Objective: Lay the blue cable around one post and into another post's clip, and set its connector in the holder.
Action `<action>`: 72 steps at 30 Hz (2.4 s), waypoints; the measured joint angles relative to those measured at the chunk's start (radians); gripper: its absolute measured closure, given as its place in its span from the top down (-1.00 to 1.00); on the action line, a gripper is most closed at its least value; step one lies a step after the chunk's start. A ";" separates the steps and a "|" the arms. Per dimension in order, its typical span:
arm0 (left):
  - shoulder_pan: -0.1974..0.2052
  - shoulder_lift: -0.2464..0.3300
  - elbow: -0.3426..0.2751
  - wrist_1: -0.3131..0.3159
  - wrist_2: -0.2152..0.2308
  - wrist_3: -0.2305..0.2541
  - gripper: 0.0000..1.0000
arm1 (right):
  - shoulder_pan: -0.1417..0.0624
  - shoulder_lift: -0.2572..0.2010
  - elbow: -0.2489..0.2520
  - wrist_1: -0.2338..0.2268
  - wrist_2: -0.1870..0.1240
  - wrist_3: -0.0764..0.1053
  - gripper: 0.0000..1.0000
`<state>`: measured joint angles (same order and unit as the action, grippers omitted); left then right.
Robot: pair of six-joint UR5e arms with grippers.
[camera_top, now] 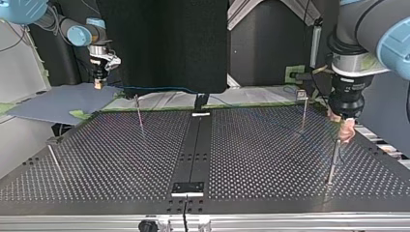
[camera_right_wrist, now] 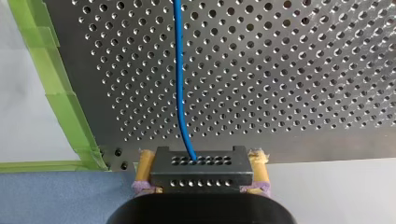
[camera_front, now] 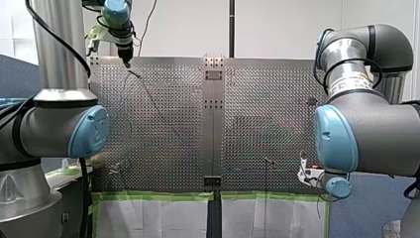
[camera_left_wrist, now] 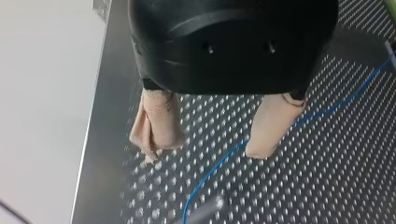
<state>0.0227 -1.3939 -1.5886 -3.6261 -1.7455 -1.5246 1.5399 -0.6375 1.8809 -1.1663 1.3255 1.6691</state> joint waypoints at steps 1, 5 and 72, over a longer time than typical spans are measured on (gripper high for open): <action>-0.004 0.007 -0.009 0.008 0.009 -0.004 1.00 | 0.000 0.000 0.000 0.001 0.000 0.000 -1.00; -0.026 0.042 -0.048 0.046 0.049 -0.034 1.00 | 0.001 0.000 0.000 0.003 0.000 -0.002 -1.00; -0.712 -0.552 -0.393 0.743 -0.161 -0.347 1.00 | 0.009 0.000 0.000 0.014 0.003 -0.014 -1.00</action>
<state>-0.6896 -1.9462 -1.9820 -2.8835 -1.9065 -1.8713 1.5485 -0.6376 1.8811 -1.1520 1.3287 1.6555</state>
